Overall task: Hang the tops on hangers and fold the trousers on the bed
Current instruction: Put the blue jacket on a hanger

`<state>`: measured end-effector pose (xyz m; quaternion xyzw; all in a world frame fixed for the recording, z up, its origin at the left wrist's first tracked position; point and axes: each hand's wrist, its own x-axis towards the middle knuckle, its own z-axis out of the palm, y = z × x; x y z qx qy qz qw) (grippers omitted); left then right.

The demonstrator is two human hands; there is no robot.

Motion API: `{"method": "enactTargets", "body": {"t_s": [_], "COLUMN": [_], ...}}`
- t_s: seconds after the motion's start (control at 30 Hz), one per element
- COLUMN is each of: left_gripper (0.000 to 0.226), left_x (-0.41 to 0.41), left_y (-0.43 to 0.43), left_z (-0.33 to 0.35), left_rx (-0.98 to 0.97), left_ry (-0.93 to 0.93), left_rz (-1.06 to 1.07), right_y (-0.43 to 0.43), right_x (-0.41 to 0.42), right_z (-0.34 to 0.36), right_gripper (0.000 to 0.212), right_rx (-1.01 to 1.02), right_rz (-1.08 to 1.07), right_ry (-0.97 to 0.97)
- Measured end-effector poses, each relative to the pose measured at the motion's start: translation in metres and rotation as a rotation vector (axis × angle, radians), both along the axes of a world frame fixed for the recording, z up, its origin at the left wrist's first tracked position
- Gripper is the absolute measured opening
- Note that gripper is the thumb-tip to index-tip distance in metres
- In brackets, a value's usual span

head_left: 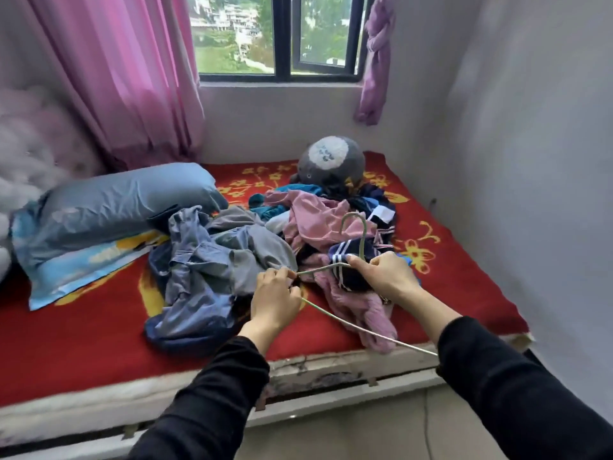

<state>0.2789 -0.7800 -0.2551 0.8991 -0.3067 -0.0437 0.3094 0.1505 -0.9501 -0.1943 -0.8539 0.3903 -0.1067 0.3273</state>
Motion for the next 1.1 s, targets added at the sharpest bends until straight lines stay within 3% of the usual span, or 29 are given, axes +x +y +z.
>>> {"method": "enactTargets", "body": {"t_s": [0.23, 0.43, 0.6, 0.7, 0.8, 0.87, 0.97, 1.1], "left_gripper": [0.032, 0.036, 0.08, 0.108, 0.116, 0.107, 0.054, 0.012], "left_x": [0.055, 0.087, 0.102, 0.11, 0.113, 0.114, 0.115, 0.139], "left_y": [-0.144, -0.26, -0.322, -0.344, -0.357, -0.364, -0.373, -0.403], "left_z": [-0.03, -0.091, -0.137, -0.169, -0.196, -0.212, -0.225, -0.194], "left_rx": [0.099, 0.238, 0.374, 0.478, 0.553, 0.648, 0.684, 0.376], "left_ry": [0.054, 0.122, 0.352, 0.524, 0.603, 0.583, 0.509, 0.731], "left_rz": [-0.11, -0.107, 0.052, 0.142, 0.163, 0.148, 0.092, 0.14], "right_y": [-0.14, -0.267, -0.341, -0.37, -0.386, -0.392, -0.397, -0.399], "right_x": [0.035, 0.061, 0.085, 0.101, 0.111, 0.115, 0.115, 0.113], "right_z": [-0.025, -0.073, -0.117, -0.145, -0.174, -0.192, -0.213, -0.218], "right_gripper": [0.04, 0.044, 0.025, 0.034, 0.032, 0.022, 0.006, 0.008], "right_rx": [-0.066, 0.02, 0.096, 0.117, 0.175, 0.222, 0.277, 0.304], "right_rz": [-0.233, -0.267, -0.185, -0.154, -0.193, -0.18, -0.142, -0.089], "right_ry": [-0.079, -0.127, -0.015, 0.012, 0.023, 0.062, 0.115, 0.158]}}
